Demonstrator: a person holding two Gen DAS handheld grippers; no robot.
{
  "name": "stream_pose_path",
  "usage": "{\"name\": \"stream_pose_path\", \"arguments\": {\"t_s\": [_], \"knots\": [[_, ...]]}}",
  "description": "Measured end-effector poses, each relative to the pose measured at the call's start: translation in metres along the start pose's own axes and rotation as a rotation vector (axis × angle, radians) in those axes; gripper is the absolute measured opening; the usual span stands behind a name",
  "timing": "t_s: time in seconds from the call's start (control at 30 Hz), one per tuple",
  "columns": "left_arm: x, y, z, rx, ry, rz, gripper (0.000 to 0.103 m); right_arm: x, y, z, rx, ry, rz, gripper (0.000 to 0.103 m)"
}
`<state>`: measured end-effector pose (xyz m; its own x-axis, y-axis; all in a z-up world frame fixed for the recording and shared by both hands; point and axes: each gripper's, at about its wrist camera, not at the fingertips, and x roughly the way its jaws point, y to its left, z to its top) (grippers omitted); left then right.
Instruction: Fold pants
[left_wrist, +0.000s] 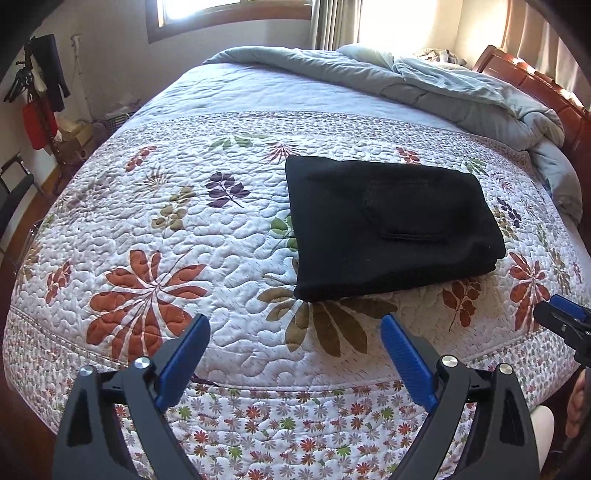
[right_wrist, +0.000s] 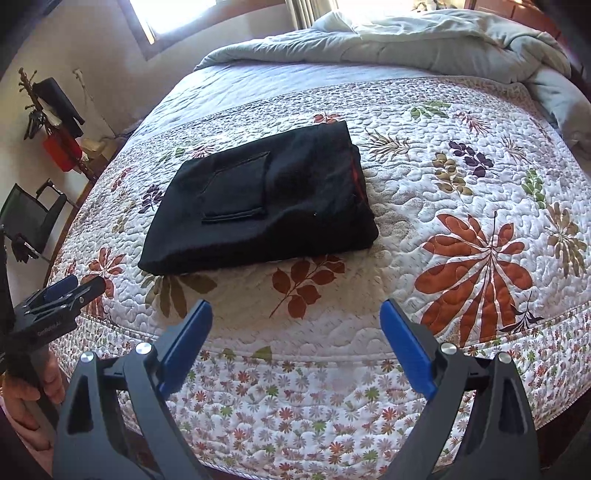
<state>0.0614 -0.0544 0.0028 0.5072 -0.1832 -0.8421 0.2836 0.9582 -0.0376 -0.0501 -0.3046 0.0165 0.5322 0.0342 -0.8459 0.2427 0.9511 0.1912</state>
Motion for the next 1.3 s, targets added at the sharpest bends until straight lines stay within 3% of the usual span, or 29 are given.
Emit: {"name": "stream_pose_path", "arguments": {"t_s": [1.3], "knots": [[0.016, 0.002, -0.003, 0.016, 0.036, 0.007, 0.094, 0.02, 0.005, -0.002, 0.017, 0.031, 0.011, 0.092]]}}
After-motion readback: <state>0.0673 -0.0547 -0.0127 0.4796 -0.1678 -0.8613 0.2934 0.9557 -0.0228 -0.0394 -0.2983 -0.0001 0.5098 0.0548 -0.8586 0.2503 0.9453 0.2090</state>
